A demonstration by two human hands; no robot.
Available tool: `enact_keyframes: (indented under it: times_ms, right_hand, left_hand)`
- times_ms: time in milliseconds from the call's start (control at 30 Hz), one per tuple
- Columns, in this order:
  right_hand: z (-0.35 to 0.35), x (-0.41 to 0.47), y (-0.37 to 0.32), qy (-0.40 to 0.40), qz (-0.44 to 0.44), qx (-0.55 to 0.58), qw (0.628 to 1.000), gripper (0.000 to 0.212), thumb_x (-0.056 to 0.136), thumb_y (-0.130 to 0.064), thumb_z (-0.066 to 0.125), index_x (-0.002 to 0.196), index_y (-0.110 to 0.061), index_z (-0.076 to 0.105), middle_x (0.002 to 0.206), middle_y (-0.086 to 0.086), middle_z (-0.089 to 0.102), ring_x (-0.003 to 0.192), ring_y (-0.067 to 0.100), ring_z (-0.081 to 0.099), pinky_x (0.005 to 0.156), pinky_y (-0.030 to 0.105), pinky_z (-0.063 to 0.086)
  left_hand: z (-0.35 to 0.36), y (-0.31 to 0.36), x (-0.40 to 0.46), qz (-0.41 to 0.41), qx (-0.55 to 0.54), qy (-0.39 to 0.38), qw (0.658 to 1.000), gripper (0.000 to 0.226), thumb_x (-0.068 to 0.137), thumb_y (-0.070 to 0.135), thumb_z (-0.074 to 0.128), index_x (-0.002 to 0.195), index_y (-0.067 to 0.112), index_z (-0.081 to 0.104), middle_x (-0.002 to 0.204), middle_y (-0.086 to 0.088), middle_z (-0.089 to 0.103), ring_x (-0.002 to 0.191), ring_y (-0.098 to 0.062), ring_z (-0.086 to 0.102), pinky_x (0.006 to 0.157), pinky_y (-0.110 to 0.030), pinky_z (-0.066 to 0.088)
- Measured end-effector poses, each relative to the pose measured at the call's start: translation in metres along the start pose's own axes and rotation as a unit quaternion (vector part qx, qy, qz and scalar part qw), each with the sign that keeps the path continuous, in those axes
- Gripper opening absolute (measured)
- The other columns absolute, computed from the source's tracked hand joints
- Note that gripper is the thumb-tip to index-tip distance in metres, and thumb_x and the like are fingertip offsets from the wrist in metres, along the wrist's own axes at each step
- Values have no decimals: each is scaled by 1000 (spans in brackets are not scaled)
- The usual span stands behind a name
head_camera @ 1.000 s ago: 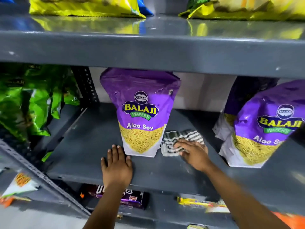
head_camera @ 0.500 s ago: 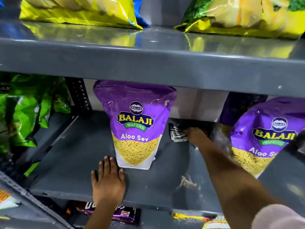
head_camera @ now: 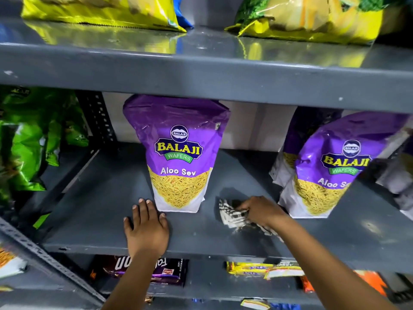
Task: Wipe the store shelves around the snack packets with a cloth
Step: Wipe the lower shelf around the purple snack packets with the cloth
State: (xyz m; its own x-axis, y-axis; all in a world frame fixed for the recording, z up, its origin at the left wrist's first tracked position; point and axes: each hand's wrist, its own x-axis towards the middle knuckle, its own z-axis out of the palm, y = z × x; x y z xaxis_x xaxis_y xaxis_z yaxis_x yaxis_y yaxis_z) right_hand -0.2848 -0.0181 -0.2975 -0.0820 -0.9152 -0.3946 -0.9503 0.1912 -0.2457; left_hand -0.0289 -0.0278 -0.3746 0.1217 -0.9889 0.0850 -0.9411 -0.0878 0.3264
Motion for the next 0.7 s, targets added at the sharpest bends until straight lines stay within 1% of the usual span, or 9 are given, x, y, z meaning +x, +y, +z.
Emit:
enact_keyframes:
  times_ms: [67,100,133,200,267,367,500,633,700]
  right_hand:
    - [-13,0,-1,-5,-6,68,998,47,80,3,49,118,-22,61,130,7,60,113,18,57,90,20,43]
    - [-22,7,0,25,-2,108,994,46,80,4,50,118,-19,61,128,7,62,110,16,58,85,17,42]
    - [-29,21,2,74,1,125,989,45,81,4,51,120,-17,60,127,9,62,111,19,58,86,18,41]
    - [-36,51,11,140,2,102,985,47,85,2,43,128,-18,52,133,17,54,121,31,51,100,30,41]
    - [-28,72,17,129,21,35,991,47,89,-5,39,133,-21,44,138,21,45,126,38,42,107,43,37]
    - [-6,79,21,122,37,-14,992,46,89,-15,42,132,-32,43,134,18,41,122,41,40,109,46,35]
    - [17,42,23,104,-15,8,994,50,85,-9,49,130,-30,47,133,21,44,121,37,46,110,37,32]
    - [33,-15,31,39,-54,17,998,58,80,3,47,127,-31,51,136,15,44,122,28,47,101,25,33]
    - [24,-26,26,49,-69,46,995,62,74,10,45,121,-29,58,127,10,54,117,24,53,94,21,37]
  left_hand:
    - [1,0,0,2,-3,1,1000,76,79,41,7,133,-2,39,143,-22,37,131,-37,32,103,-58,23]
    - [2,1,0,2,-6,-2,1000,74,80,40,9,131,-3,41,141,-23,40,130,-39,35,102,-59,25]
    - [2,0,0,4,-8,-2,1000,73,80,40,11,130,-3,42,140,-24,41,129,-39,36,101,-60,26]
    - [3,-2,1,5,-1,5,1000,73,80,41,10,132,-1,41,141,-22,39,130,-38,35,103,-58,25]
    - [4,-3,2,6,6,5,1000,72,81,41,11,132,0,41,141,-21,40,130,-37,36,102,-57,26]
    - [5,-1,3,10,5,15,1000,67,82,38,16,130,0,44,139,-21,43,128,-38,38,101,-58,28]
    - [5,-3,2,1,24,-9,1000,56,93,35,19,143,9,18,154,-11,15,140,-27,11,111,-49,9]
    - [0,-1,-2,6,28,-20,999,55,95,33,23,144,9,12,155,-11,10,140,-26,6,112,-48,7]
    - [0,-2,-2,6,31,-21,999,55,95,33,22,144,9,12,155,-11,9,140,-26,5,112,-48,7]
